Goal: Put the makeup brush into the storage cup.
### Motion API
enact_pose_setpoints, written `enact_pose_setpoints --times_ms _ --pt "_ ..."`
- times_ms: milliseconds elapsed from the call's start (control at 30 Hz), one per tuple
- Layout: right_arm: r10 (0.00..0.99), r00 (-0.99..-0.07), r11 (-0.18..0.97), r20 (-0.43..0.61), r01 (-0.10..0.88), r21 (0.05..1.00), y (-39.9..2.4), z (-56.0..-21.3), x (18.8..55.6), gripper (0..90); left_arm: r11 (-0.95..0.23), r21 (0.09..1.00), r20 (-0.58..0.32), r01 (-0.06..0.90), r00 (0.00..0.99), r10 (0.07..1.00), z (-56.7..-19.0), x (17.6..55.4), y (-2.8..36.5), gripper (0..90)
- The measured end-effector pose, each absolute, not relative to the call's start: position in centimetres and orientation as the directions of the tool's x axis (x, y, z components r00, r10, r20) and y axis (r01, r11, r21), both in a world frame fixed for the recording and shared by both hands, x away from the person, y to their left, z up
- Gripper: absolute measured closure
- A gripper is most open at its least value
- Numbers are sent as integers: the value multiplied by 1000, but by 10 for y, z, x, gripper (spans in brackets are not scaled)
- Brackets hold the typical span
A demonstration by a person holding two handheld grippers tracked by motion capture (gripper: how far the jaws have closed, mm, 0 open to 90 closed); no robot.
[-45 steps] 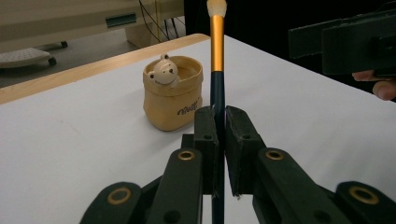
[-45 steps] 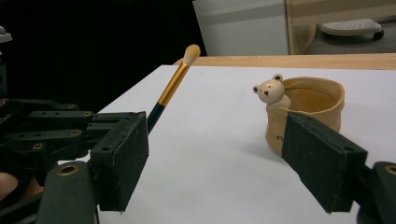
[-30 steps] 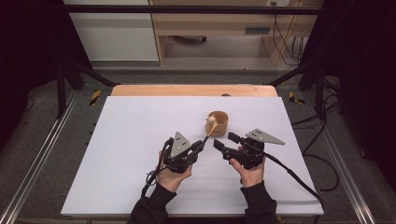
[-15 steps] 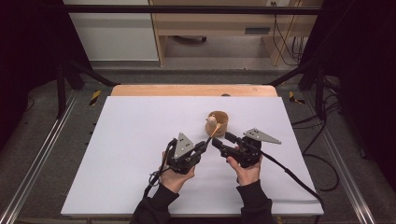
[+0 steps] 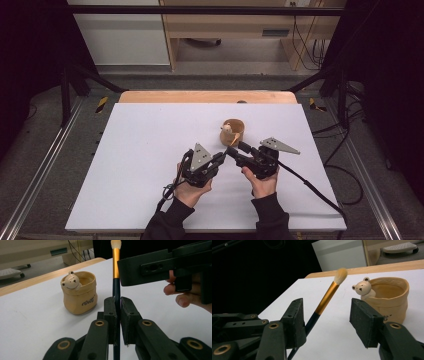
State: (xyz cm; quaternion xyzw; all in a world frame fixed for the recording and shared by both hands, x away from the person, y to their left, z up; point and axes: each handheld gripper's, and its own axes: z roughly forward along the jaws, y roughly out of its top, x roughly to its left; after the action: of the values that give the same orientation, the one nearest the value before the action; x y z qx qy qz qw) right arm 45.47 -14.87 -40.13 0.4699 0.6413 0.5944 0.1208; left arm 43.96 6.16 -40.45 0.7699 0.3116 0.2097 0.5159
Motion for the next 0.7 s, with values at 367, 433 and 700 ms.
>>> enact_pose_setpoints --times_ms 367,433,700 --pt "742 -521 -166 420 465 870 -148 -402 455 534 -275 926 4 260 720 694 -404 439 58 830" --pt "742 -521 -168 422 466 869 -148 -402 455 551 -275 925 4 260 720 694 -404 438 57 830" --pt "737 -518 -177 435 473 863 -147 -402 456 641 -276 926 7 257 721 693 -405 437 54 830"
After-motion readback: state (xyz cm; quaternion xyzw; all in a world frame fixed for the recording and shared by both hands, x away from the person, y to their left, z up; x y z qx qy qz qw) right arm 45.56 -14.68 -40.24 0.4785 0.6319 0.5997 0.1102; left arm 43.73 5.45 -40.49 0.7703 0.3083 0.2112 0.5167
